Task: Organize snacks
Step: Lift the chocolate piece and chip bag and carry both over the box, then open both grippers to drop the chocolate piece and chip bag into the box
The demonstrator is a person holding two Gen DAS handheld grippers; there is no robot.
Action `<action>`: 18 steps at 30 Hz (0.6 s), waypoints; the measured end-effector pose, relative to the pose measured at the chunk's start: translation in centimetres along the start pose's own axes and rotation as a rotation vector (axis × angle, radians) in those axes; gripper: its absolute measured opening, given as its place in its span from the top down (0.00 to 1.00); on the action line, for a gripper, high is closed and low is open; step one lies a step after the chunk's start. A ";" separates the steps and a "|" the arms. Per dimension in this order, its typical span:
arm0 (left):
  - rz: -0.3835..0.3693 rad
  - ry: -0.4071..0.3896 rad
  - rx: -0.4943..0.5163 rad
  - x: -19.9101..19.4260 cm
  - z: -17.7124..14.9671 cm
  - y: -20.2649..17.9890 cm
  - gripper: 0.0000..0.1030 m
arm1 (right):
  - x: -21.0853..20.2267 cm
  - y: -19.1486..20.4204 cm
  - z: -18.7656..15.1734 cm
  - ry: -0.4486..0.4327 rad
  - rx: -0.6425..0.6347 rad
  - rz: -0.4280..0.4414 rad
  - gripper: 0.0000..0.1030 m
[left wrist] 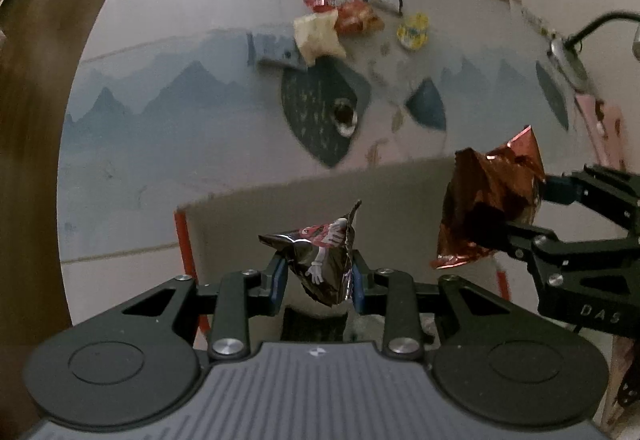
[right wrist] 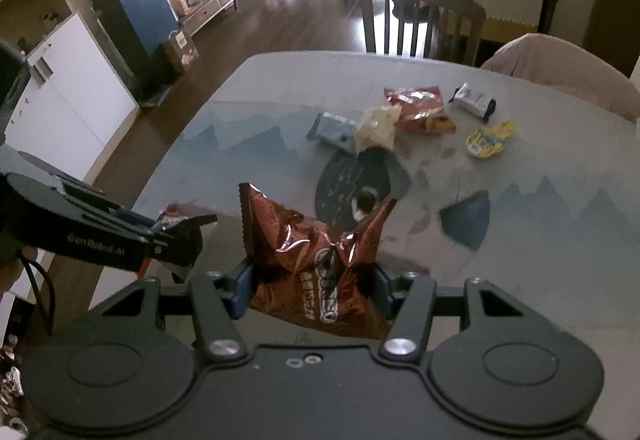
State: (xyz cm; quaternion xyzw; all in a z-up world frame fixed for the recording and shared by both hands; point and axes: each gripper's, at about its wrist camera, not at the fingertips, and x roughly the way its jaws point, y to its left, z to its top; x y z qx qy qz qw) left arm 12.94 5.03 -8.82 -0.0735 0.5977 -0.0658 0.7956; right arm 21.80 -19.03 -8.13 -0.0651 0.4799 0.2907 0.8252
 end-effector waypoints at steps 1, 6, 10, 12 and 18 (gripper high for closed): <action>0.004 0.009 0.005 0.3 -0.4 0.0 0.70 | 0.2 0.2 -0.4 0.006 0.000 0.004 0.45; 0.033 0.049 0.033 2.3 -2.5 0.0 0.70 | 1.7 1.1 -2.5 0.042 -0.002 0.008 0.45; 0.050 0.078 0.068 3.5 -3.3 -0.5 0.70 | 3.1 1.7 -4.1 0.083 -0.016 -0.002 0.45; 0.056 0.095 0.078 4.2 -3.6 -0.7 0.70 | 3.8 1.8 -4.8 0.104 -0.020 -0.007 0.45; 0.081 0.133 0.085 6.3 -4.0 -0.7 0.70 | 6.0 2.1 -6.9 0.176 -0.047 -0.015 0.45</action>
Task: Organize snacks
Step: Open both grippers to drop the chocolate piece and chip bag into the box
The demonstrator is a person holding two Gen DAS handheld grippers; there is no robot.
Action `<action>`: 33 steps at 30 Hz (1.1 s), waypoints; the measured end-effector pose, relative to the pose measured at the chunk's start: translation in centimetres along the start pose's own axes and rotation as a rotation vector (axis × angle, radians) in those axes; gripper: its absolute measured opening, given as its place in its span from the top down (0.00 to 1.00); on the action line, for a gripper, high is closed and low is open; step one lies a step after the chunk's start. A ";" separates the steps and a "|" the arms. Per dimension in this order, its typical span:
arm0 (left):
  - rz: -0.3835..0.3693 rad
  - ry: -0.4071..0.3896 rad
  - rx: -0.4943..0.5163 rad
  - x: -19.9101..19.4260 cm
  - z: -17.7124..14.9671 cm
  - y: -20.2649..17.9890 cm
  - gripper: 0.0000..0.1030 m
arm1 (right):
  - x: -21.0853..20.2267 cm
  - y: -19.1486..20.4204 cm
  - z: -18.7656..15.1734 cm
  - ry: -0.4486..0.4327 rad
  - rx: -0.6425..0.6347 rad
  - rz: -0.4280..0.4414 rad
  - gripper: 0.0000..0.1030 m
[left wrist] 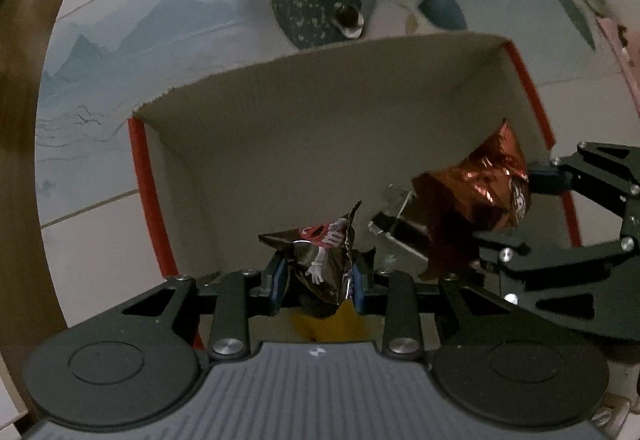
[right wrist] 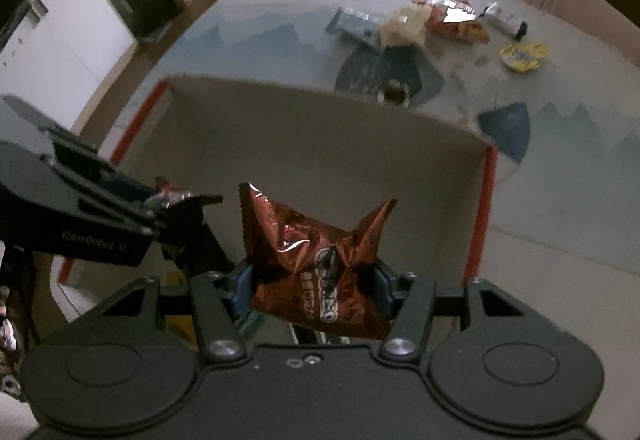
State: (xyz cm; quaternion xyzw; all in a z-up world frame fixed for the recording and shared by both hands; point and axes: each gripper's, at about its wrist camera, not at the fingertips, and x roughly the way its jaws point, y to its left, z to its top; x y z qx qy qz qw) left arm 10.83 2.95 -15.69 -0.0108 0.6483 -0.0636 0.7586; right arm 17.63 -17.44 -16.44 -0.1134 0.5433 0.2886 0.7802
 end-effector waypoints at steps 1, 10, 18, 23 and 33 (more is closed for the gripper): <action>0.005 0.009 0.003 0.4 0.0 -0.1 0.70 | 0.3 0.1 -0.2 0.011 -0.004 0.001 0.45; 0.027 0.071 0.032 2.7 -0.1 -0.5 0.69 | 2.3 0.9 -1.9 0.072 -0.019 0.011 0.45; 0.067 0.067 0.049 3.3 0.2 -0.4 0.68 | 3.3 0.9 -2.4 0.089 -0.004 0.011 0.42; 0.081 0.058 0.048 3.6 0.2 -0.9 0.67 | 3.3 0.8 -2.4 0.071 0.006 0.011 0.39; 0.088 0.025 0.042 2.5 -0.4 -0.8 0.61 | 1.7 1.2 -2.4 0.019 0.002 0.037 0.18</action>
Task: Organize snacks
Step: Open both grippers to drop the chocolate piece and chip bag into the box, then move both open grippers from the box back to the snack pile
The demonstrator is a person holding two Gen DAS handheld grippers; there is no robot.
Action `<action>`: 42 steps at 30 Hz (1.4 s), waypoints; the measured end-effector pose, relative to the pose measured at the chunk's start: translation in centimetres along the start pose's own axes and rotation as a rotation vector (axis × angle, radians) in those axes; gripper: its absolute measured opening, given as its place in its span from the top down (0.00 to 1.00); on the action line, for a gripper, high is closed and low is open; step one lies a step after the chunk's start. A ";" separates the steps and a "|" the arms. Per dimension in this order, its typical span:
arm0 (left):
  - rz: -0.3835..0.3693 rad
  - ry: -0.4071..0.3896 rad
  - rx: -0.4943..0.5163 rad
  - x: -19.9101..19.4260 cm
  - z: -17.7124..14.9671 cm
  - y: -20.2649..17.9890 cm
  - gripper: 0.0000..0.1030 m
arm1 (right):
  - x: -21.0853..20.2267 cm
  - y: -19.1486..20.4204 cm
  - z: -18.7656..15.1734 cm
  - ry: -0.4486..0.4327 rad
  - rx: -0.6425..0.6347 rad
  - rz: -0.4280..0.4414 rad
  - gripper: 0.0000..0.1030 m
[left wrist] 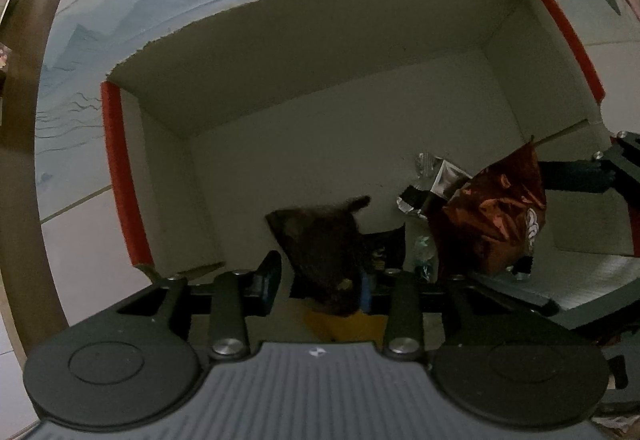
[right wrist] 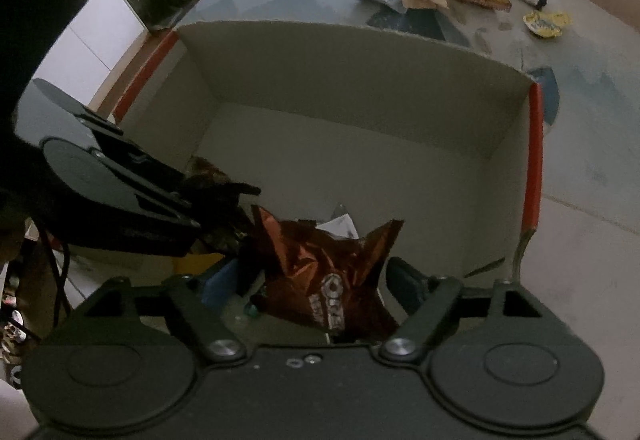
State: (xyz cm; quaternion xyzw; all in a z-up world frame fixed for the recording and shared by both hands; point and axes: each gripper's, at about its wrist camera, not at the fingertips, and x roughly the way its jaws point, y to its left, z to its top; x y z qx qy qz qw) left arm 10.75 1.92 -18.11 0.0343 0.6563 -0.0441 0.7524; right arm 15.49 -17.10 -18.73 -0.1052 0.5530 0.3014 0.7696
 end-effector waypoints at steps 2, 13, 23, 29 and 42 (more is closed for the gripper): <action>-0.002 -0.012 -0.002 -0.4 -0.1 0.1 0.58 | -0.4 0.2 0.1 -0.014 -0.004 -0.008 0.16; -0.022 -0.095 0.000 -3.7 -0.7 0.4 0.57 | -3.2 -0.8 0.1 -0.068 0.050 0.020 0.12; -0.030 -0.203 0.020 -7.7 -1.0 0.5 0.48 | -6.7 -1.2 0.4 -0.143 0.073 0.004 0.05; -0.042 -0.297 0.020 -10.5 -0.9 0.4 0.39 | -9.0 -1.6 1.1 -0.206 0.060 -0.001 0.03; -0.055 -0.465 -0.090 -15.6 3.0 2.1 0.24 | -13.9 -5.1 5.5 -0.339 0.074 -0.071 0.01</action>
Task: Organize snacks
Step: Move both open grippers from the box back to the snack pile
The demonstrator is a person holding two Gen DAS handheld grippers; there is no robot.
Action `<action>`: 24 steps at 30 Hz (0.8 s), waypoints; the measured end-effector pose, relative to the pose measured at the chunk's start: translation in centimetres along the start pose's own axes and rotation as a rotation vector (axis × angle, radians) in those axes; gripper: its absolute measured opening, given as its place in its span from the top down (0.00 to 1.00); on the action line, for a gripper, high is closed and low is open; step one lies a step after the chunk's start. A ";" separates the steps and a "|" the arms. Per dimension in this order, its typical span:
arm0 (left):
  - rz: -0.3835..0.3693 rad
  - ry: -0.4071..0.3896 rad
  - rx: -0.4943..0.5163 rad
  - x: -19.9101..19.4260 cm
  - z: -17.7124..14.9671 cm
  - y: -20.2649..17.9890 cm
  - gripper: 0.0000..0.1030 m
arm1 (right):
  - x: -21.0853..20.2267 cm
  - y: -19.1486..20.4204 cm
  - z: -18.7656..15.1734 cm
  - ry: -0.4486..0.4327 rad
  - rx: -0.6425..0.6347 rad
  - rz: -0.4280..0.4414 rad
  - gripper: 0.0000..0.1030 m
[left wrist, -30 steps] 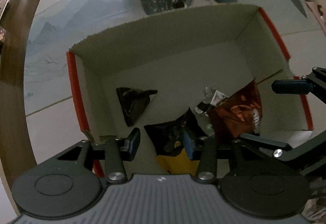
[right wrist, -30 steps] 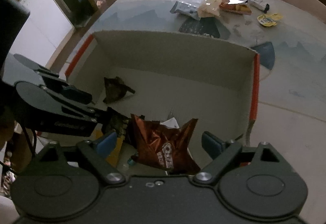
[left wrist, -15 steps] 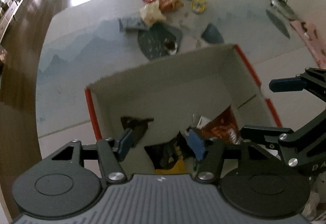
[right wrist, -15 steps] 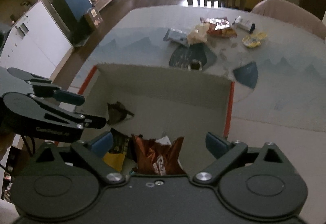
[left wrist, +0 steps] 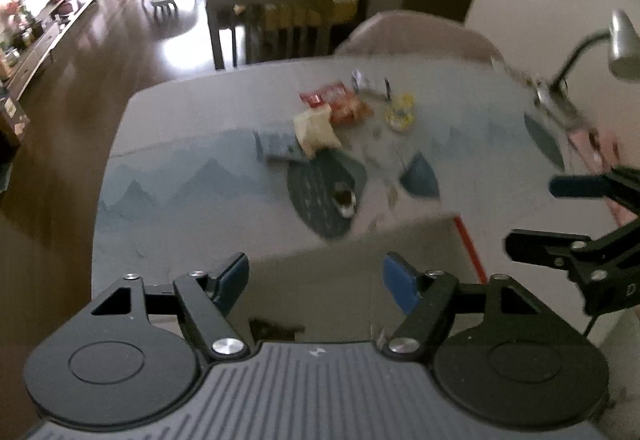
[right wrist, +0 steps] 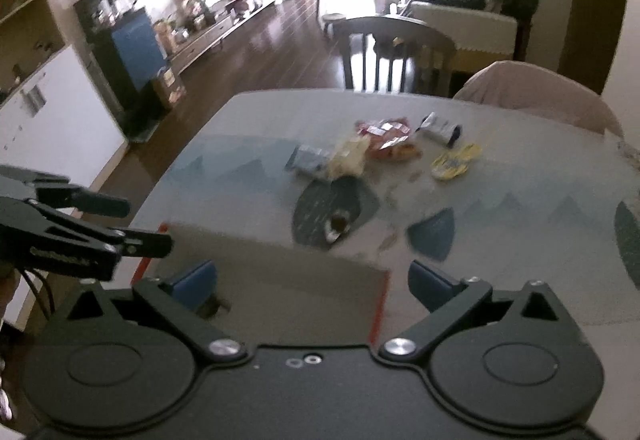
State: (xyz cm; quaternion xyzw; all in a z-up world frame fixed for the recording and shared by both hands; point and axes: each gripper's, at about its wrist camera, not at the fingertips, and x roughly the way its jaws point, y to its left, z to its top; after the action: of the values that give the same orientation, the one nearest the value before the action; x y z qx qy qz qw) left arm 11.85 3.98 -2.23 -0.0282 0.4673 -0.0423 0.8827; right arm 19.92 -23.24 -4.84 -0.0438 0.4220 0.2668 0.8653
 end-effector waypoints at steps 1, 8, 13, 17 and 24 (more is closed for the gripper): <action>-0.001 -0.009 -0.015 -0.1 0.7 0.2 0.23 | -0.2 -0.7 0.7 -0.011 0.012 -0.003 0.01; 0.022 -0.037 -0.083 0.6 5.9 1.4 0.22 | -0.4 -5.2 5.4 -0.050 0.084 -0.039 0.00; 0.059 -0.002 -0.096 3.1 9.1 1.6 0.21 | 1.0 -8.2 8.2 -0.055 0.102 -0.074 0.00; 0.091 0.049 -0.090 6.2 11.3 2.0 0.22 | 3.4 -10.8 9.8 -0.031 0.129 -0.099 0.00; 0.127 0.150 -0.092 12.4 14.0 3.0 0.22 | 9.1 -14.3 11.2 0.046 0.170 -0.119 0.01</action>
State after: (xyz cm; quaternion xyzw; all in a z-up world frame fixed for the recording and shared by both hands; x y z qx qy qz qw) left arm 30.52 5.82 -4.78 -0.0361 0.5344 0.0331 0.8438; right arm 39.50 -28.19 -6.66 -0.0015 0.4595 0.1770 0.8704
